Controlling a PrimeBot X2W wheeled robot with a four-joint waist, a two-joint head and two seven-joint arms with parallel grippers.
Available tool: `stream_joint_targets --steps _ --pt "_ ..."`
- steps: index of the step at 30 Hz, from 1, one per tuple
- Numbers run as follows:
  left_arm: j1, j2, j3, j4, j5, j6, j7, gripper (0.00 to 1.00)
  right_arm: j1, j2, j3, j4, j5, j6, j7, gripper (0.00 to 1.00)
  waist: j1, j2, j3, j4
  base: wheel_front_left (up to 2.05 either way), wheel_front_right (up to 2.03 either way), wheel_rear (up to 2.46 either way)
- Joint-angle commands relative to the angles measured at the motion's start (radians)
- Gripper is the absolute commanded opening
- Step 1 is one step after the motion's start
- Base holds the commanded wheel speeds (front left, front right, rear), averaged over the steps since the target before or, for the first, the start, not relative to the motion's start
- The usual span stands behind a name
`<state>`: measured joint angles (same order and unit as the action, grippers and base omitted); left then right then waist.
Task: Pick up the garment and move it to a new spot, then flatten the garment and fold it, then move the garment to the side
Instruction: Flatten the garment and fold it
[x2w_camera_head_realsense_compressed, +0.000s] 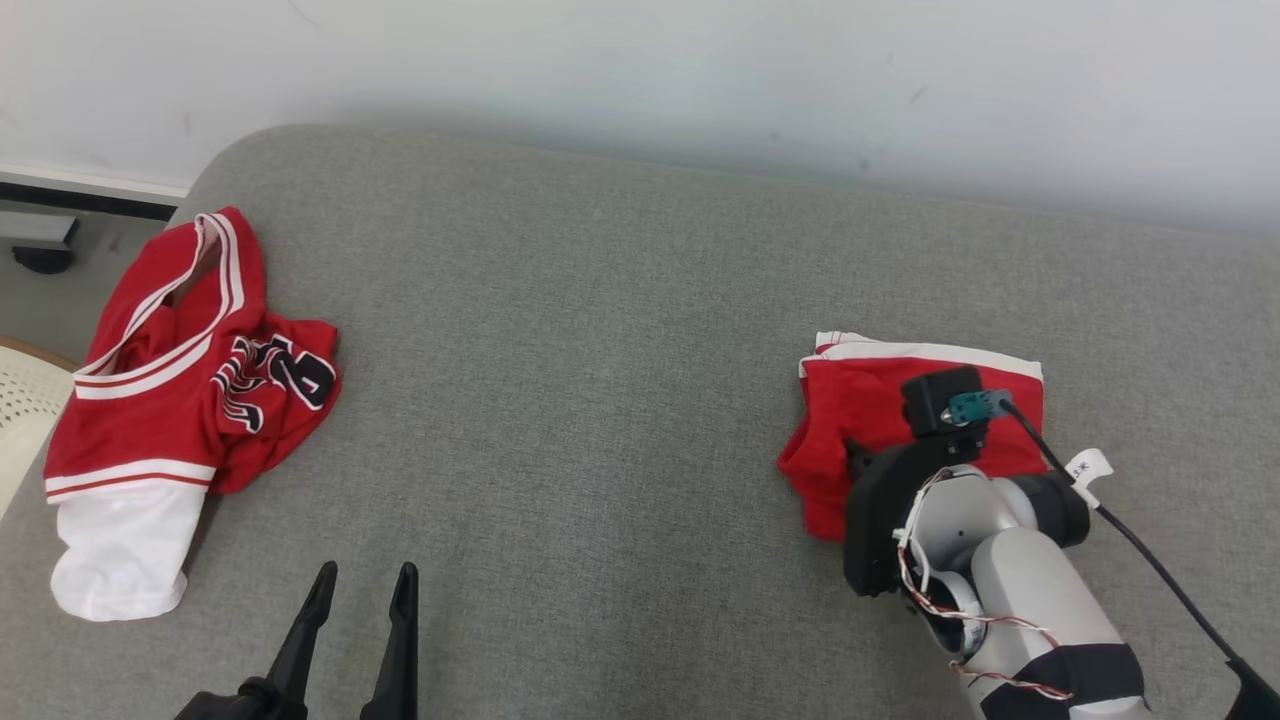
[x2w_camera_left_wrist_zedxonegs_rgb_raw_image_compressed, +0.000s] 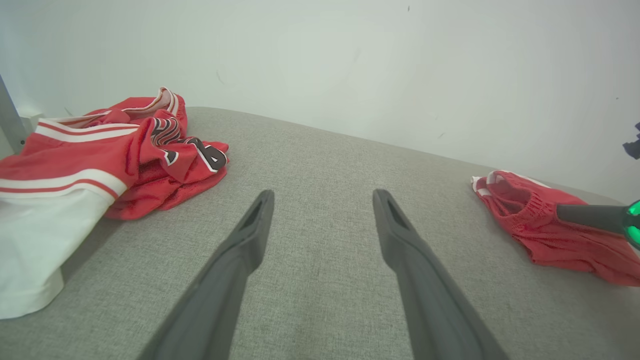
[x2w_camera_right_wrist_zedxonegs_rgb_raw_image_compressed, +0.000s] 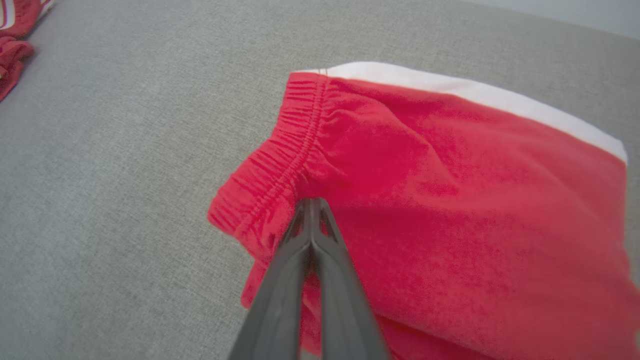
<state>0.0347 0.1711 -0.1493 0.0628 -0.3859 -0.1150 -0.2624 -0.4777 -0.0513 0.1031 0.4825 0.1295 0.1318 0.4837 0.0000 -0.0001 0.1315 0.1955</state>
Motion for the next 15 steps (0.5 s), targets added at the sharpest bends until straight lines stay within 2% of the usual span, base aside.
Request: stream_joint_targets --steps 1,6,11,12,13,15 --pt "-0.012 0.0 -0.001 0.005 -0.002 -0.005 -0.003 1.0 0.007 0.001 0.023 -0.002 0.021 -0.002 -0.013 0.0 0.0 0.0001 -0.003 0.008 0.0 0.0 0.0" --pt "-0.003 0.005 -0.006 0.012 -0.008 -0.008 -0.003 1.0 0.009 0.001 0.103 0.014 0.063 -0.002 -0.016 0.0 0.0 0.0001 -0.016 0.018 0.0 0.0 0.0" --pt "0.003 0.011 -0.004 0.018 -0.012 -0.007 -0.003 1.0 0.015 0.001 0.136 0.024 0.095 -0.002 -0.015 0.0 0.0 0.0001 -0.033 0.02 0.0 0.0 0.0" --pt "0.005 0.012 -0.003 0.02 -0.012 -0.007 -0.003 1.0 0.017 0.001 0.138 0.02 0.095 -0.002 -0.019 0.37 0.0 0.0001 -0.039 0.019 0.0 0.0 0.0" --pt "0.007 0.013 -0.001 0.02 -0.01 -0.007 -0.003 1.0 0.021 0.001 0.13 0.016 0.09 -0.002 -0.022 1.0 0.0 0.0001 -0.045 0.017 0.0 0.0 0.0" --pt "0.014 0.015 0.002 0.019 -0.011 -0.006 -0.003 1.0 0.034 0.0 0.106 0.002 0.077 -0.002 -0.027 1.0 0.0 0.0001 -0.058 0.011 0.0 0.0 0.0"
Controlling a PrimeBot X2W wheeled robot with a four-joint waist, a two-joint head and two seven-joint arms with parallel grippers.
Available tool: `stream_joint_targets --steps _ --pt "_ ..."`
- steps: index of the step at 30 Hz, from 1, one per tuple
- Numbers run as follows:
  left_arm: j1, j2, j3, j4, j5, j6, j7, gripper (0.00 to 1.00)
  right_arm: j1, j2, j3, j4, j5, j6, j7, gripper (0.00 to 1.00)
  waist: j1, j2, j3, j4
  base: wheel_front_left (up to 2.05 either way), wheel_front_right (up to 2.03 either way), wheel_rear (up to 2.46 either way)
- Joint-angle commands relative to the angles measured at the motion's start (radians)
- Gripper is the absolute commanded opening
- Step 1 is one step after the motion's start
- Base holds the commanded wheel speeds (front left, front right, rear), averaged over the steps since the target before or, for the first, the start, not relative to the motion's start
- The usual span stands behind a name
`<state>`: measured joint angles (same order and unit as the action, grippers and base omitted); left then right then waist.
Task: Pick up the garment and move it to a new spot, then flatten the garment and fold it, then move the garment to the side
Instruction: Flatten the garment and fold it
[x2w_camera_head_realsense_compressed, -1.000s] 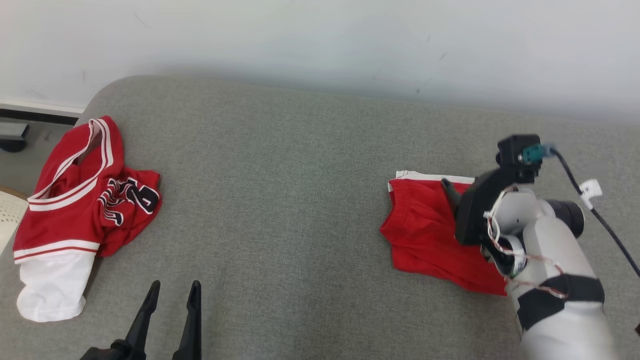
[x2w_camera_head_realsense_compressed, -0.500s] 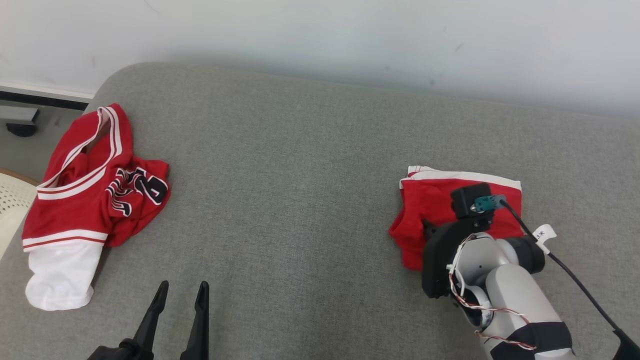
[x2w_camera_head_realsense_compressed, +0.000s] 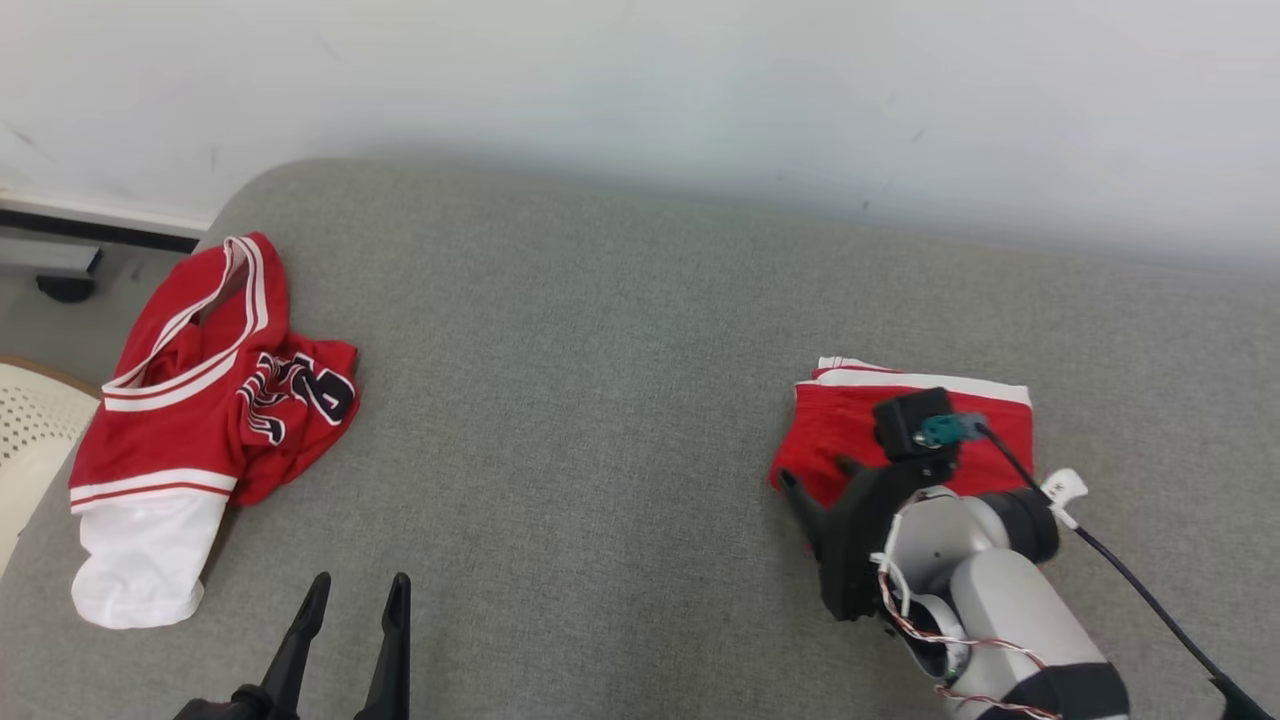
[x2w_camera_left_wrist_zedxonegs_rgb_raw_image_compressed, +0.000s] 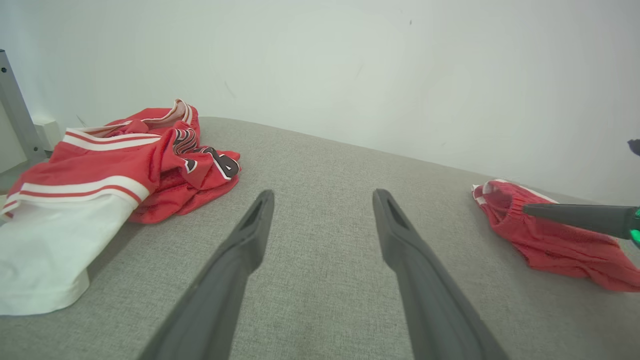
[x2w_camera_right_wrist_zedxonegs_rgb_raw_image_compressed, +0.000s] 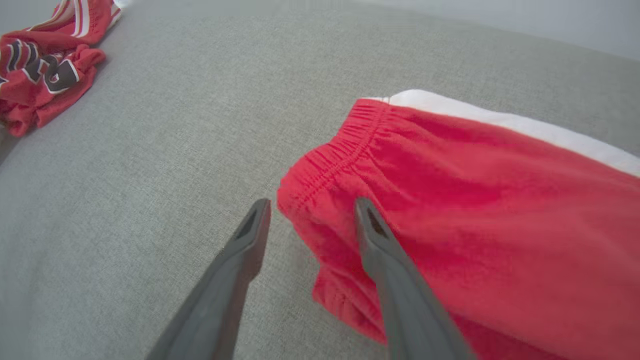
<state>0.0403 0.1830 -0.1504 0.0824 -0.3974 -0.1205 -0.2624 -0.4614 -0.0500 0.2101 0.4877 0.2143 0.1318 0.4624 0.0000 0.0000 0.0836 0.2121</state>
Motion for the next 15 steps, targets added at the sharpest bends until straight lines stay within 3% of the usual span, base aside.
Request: stream_joint_targets --steps 1,15 --pt "0.012 0.004 0.005 -0.002 0.0 0.0 -0.003 1.0 0.025 -0.001 -0.015 -0.012 -0.012 -0.002 -0.006 1.0 0.0 0.0 -0.017 -0.01 0.0 0.0 0.0" --pt "0.044 -0.03 0.093 -0.033 0.003 0.046 -0.003 1.0 0.311 0.0 -0.288 -0.303 0.025 -0.002 -0.192 1.0 0.0 0.0 -0.132 -0.126 0.0 0.0 0.0"
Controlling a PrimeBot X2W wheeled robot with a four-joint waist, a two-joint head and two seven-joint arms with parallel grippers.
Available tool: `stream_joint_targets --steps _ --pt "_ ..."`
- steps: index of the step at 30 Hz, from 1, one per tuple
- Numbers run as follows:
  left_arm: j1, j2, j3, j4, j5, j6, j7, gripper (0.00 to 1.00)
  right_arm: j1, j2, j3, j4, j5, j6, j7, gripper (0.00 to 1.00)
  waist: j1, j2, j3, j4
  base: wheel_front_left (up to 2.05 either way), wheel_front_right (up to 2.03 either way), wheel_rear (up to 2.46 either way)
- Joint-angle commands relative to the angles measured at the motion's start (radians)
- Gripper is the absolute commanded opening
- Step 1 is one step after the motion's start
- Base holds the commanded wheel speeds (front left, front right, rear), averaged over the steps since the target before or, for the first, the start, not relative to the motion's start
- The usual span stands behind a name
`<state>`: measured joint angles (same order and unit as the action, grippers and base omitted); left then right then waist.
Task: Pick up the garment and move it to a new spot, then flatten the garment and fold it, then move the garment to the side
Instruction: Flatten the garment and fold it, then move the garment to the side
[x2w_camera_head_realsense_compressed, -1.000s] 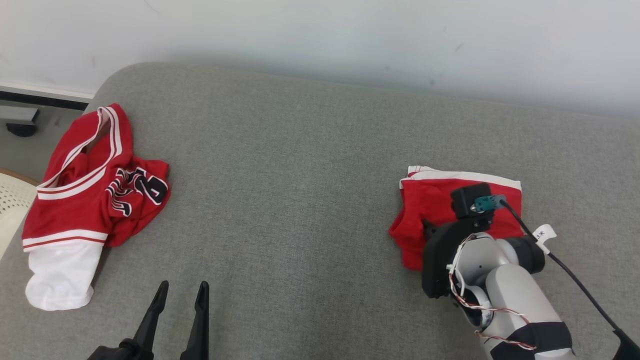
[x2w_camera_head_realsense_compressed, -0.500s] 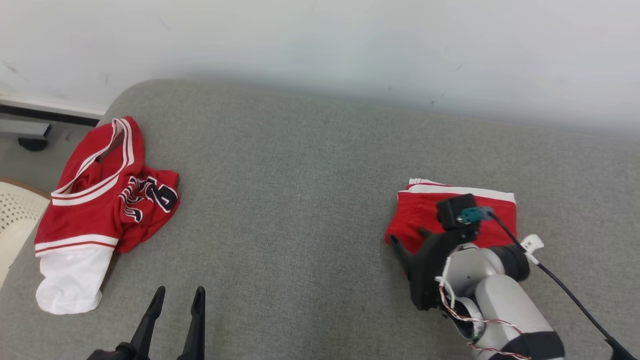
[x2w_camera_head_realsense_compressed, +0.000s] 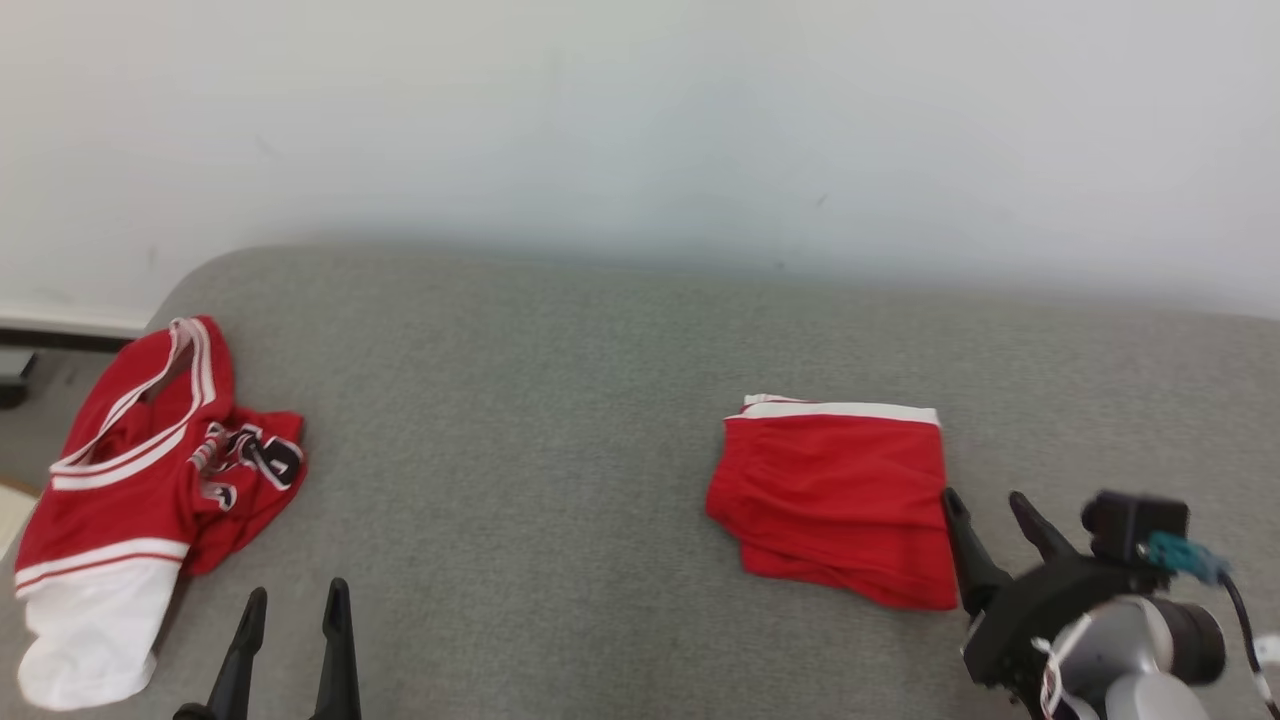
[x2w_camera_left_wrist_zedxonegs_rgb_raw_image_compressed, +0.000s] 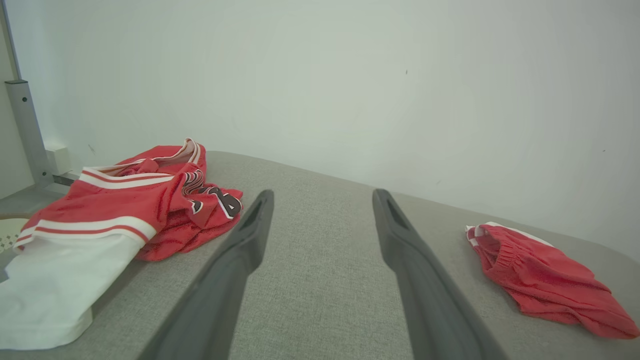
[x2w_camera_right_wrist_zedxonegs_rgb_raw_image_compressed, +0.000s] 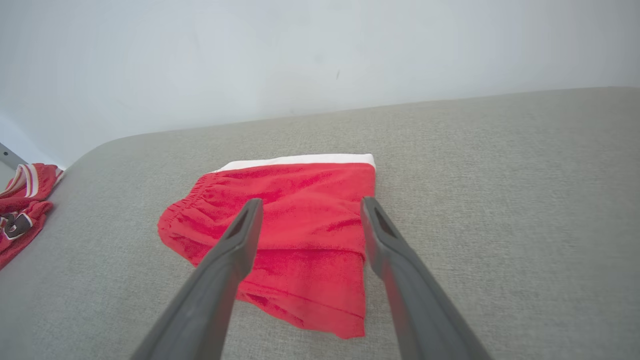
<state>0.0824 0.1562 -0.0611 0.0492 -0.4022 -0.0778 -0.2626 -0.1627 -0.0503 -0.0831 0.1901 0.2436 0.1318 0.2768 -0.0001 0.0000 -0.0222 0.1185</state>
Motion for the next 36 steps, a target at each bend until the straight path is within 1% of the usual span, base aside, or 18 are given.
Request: stream_joint_targets --steps 1,4,7,11,15,20,25,30,36 --pt "-0.004 -0.007 0.005 0.004 0.007 0.002 -0.003 1.0 0.029 0.001 0.0 -0.019 -0.003 -0.002 -0.031 1.0 0.0001 0.0 -0.03 -0.04 0.0 0.0 0.0" --pt "-0.026 -0.015 0.013 0.017 0.002 -0.01 -0.003 1.0 0.085 0.001 0.012 -0.046 -0.009 -0.002 -0.105 1.0 0.0001 0.0 -0.039 -0.063 0.0 0.0 0.0" --pt "-0.037 -0.022 0.02 0.02 -0.006 -0.028 -0.003 1.0 0.128 -0.001 0.048 -0.064 -0.022 -0.002 -0.176 1.0 0.0001 0.0 -0.047 -0.088 0.0 0.0 0.0" --pt "-0.023 -0.004 0.03 0.025 0.003 -0.047 -0.003 1.0 0.168 -0.009 0.064 -0.057 -0.033 -0.002 -0.262 1.0 0.0001 0.0 -0.057 -0.128 0.0 0.0 0.0" --pt "0.017 0.001 0.055 0.026 0.025 -0.051 -0.003 1.0 0.189 -0.032 0.079 -0.036 -0.024 -0.002 -0.312 1.0 0.0001 0.0 -0.063 -0.163 0.0 0.0 0.0" --pt "0.067 0.001 0.084 0.046 0.047 -0.054 -0.003 1.0 0.198 -0.054 0.094 -0.021 -0.021 -0.002 -0.33 1.0 0.0001 0.0 -0.067 -0.189 0.0 0.0 0.0" --pt "0.09 0.009 0.088 0.078 0.062 -0.052 -0.003 1.0 0.193 -0.067 0.118 -0.009 -0.011 -0.002 -0.307 1.0 0.0001 0.0 -0.067 -0.191 0.0 0.0 0.0" --pt "0.104 0.018 0.094 0.091 0.068 -0.052 -0.003 1.0 0.187 -0.065 0.13 -0.011 -0.005 -0.002 -0.28 1.0 0.0001 0.0 -0.066 -0.182 0.0 0.0 0.0" --pt "0.098 0.012 0.093 0.1 0.073 -0.049 -0.003 1.0 0.18 -0.052 0.128 -0.024 0.0 -0.002 -0.263 1.0 0.0001 0.0 -0.061 -0.169 0.0 0.0 0.0"
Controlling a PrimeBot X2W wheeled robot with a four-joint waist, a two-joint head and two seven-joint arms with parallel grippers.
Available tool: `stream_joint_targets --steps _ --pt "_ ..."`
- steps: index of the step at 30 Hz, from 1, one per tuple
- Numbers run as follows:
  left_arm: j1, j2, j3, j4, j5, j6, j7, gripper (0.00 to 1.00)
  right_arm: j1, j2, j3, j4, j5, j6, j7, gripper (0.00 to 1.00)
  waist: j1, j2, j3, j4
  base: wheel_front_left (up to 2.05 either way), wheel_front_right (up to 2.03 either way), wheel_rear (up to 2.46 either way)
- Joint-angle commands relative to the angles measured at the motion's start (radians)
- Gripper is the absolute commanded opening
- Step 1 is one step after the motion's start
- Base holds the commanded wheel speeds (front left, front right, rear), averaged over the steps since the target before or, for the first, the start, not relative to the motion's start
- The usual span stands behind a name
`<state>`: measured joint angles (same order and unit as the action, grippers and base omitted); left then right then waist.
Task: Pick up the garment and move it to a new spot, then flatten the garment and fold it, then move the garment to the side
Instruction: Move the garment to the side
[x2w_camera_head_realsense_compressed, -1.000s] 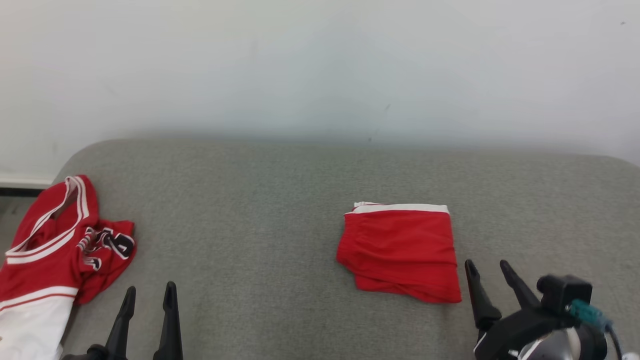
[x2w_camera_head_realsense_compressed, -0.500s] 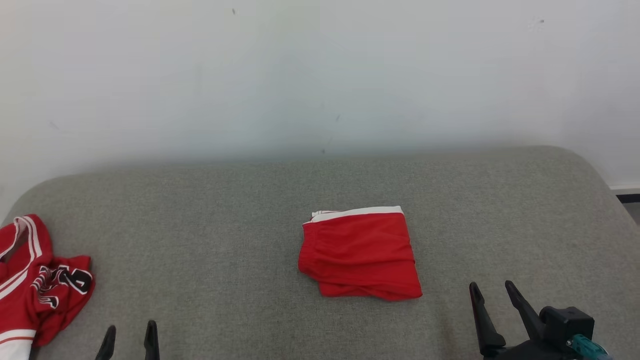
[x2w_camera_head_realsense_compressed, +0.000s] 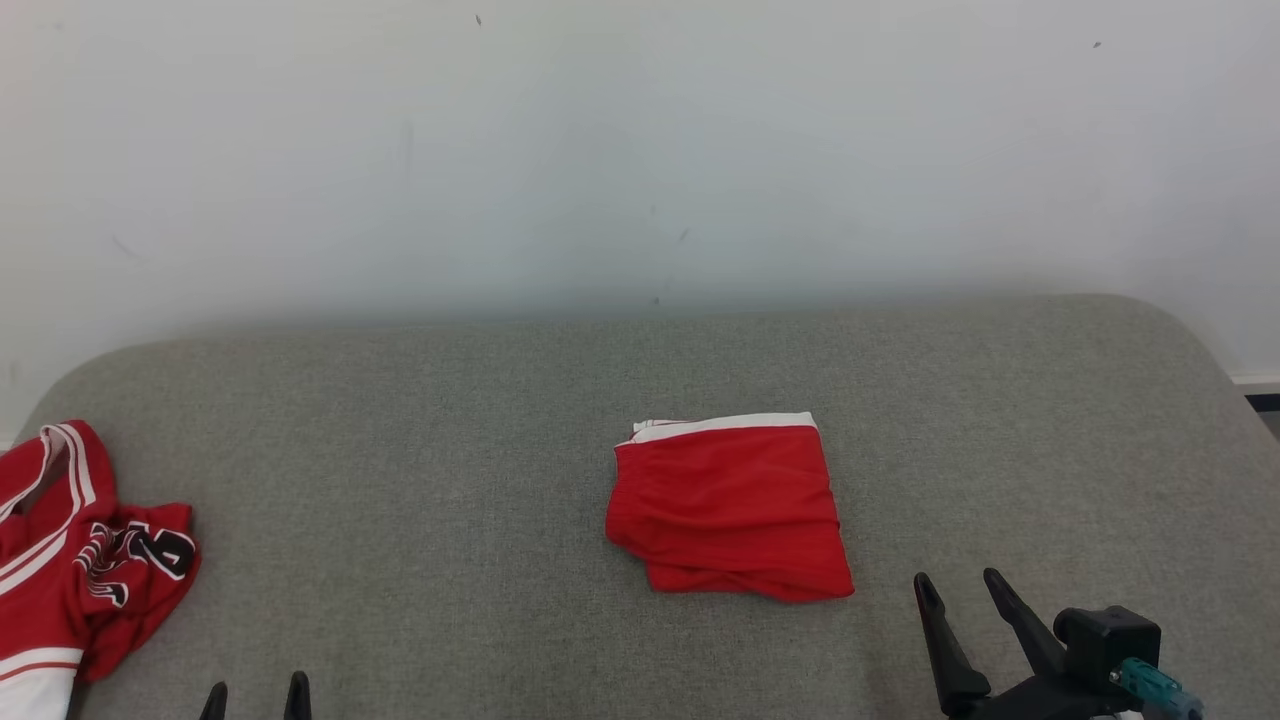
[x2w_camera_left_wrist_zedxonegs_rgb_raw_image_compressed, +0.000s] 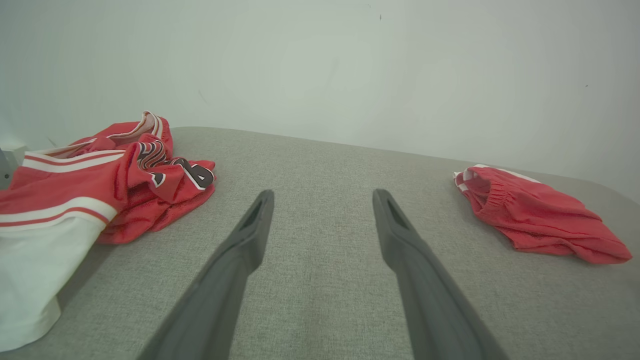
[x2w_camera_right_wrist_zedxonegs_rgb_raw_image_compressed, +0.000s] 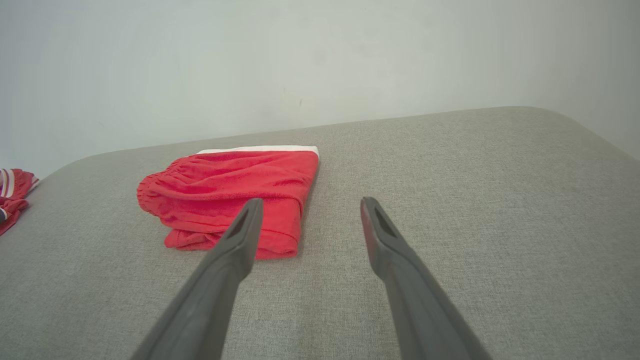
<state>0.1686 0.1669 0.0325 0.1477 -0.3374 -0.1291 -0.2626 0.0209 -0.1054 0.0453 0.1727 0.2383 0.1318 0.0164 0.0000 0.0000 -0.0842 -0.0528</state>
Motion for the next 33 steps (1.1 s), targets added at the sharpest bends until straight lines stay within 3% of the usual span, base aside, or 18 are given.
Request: stream_joint_targets --steps 1,8,11,19,24,28,33 --pt "0.011 0.0 -0.002 0.003 0.01 0.004 -0.003 1.0 -0.004 0.004 -0.001 -0.008 0.006 -0.002 0.0 1.0 0.0 0.0 0.002 0.003 0.0 0.0 0.0" --pt "0.002 -0.006 -0.009 0.007 0.009 0.006 -0.003 1.0 0.001 0.011 -0.012 -0.012 -0.007 -0.002 0.016 1.0 0.0 0.0 0.008 0.012 0.0 0.0 0.0" --pt "0.003 -0.007 -0.007 -0.001 0.006 0.012 -0.003 1.0 -0.038 0.015 -0.014 -0.021 0.006 -0.002 0.092 1.0 0.0 0.0 0.016 0.012 0.0 0.0 0.0" --pt "0.013 -0.007 -0.013 -0.032 0.004 0.022 0.0 1.0 -0.254 0.04 -0.121 -0.072 -0.054 -0.002 0.615 1.0 0.0 0.0 0.05 0.031 0.0 0.0 0.0" --pt "-0.013 -0.011 -0.034 -0.047 0.009 0.019 0.005 1.0 -0.395 0.049 -0.165 -0.033 -0.127 -0.002 0.796 1.0 0.0 0.0 0.103 0.076 0.0 0.0 0.0" --pt "-0.045 -0.004 -0.051 -0.05 0.01 0.017 0.006 1.0 -0.491 0.056 -0.217 0.057 -0.159 -0.002 0.856 1.0 0.0 0.0 0.167 0.124 0.0 0.0 0.0" --pt "-0.077 -0.006 -0.063 -0.047 0.01 0.015 0.004 1.0 -0.551 0.055 -0.261 0.165 -0.154 -0.002 0.844 1.0 0.0 0.0 0.212 0.165 0.0 0.0 0.0"
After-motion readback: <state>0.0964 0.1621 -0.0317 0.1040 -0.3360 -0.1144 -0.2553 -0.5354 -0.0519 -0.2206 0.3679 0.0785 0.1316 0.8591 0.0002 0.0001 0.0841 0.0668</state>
